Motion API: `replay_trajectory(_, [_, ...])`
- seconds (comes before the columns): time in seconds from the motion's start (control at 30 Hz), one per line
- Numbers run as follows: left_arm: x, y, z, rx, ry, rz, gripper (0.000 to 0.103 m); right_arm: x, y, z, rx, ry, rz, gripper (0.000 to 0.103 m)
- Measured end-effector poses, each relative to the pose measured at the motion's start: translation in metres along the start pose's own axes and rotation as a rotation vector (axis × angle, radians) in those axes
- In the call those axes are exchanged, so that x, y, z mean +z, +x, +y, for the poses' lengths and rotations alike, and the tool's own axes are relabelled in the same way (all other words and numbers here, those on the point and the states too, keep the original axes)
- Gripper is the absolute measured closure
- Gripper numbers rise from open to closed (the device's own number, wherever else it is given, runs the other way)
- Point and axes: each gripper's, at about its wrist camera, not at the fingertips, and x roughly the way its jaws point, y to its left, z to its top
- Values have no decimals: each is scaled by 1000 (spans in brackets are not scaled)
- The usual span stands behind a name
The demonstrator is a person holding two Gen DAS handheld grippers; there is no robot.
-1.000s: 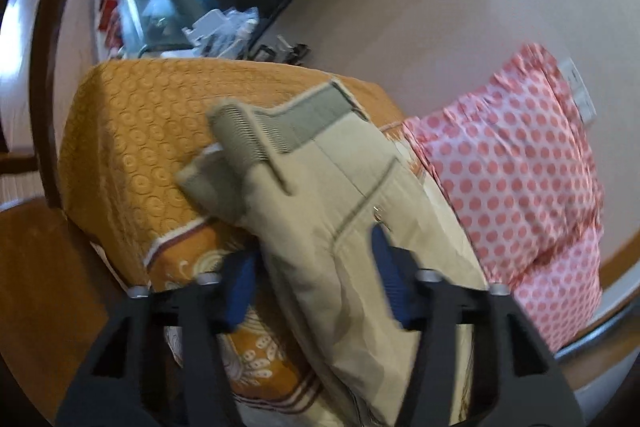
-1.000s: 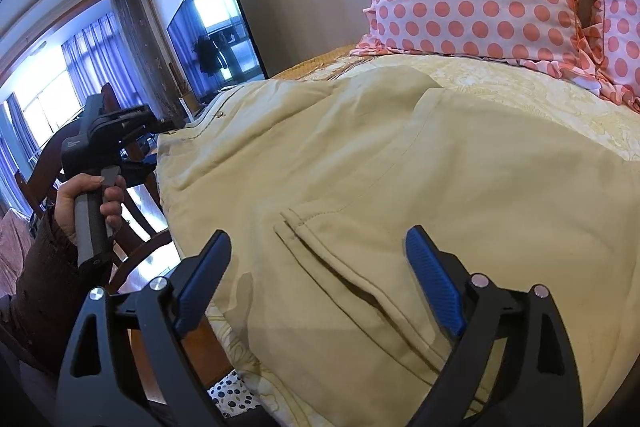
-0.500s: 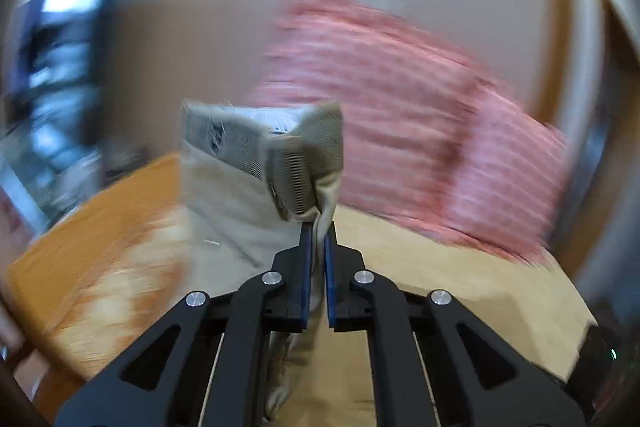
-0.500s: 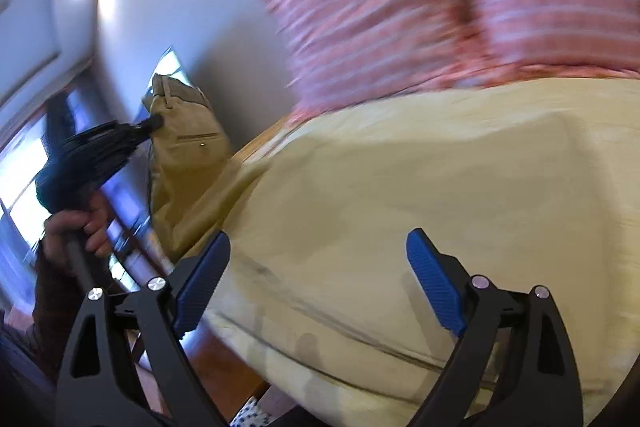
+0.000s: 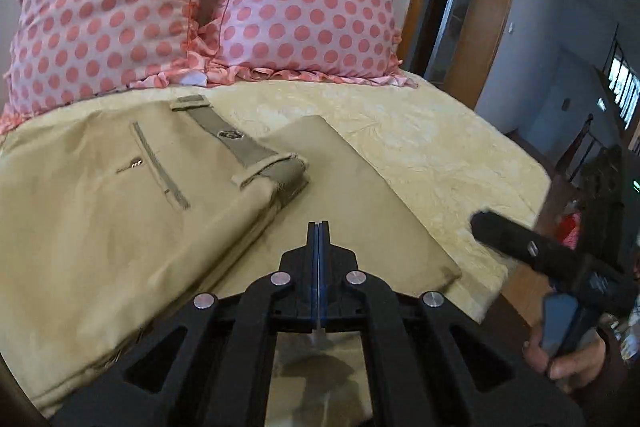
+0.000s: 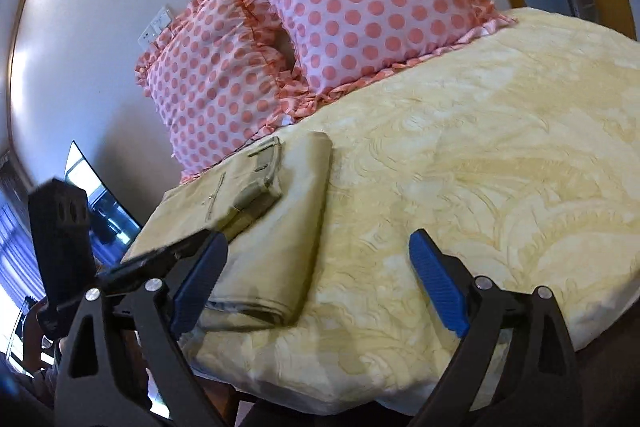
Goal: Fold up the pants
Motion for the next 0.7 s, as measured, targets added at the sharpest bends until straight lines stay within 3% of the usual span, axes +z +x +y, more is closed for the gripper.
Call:
replay_trajectory(0.07, [-1, -22, 5, 0, -13, -35, 103, 15, 11, 15, 86, -30, 4, 11])
replay_trajectory(0.13, [5, -43, 11, 25, -26, -70, 103, 25, 30, 34, 169, -35, 63, 11])
replay_trajectory(0.27, [8, -75, 25, 167, -42, -124, 87, 32, 83, 64, 147, -29, 226, 12])
replay_trajectory(0.3, [7, -78, 32, 194, -51, -127, 74, 32, 95, 69, 122, -34, 259, 14])
replay_trajectory(0.33, [4, -83, 39, 226, -64, -132, 48, 30, 110, 73, 89, -37, 301, 17])
replay_trajectory(0.4, [-1, -91, 50, 275, -83, -156, 18, 27, 129, 78, 45, -23, 356, 19])
replay_trajectory(0.47, [-4, -100, 56, 307, -80, -179, 18, 25, 141, 84, 9, -20, 370, 20])
replay_trajectory(0.57, [-6, -108, 67, 331, -96, -197, 12, 28, 154, 92, -49, -23, 375, 33])
replay_trajectory(0.63, [-7, -108, 73, 332, -104, -197, 11, 31, 161, 89, -72, 4, 350, 60])
replay_trajectory(0.7, [-9, -110, 81, 326, -124, -191, 11, 31, 168, 77, -50, 63, 330, 68])
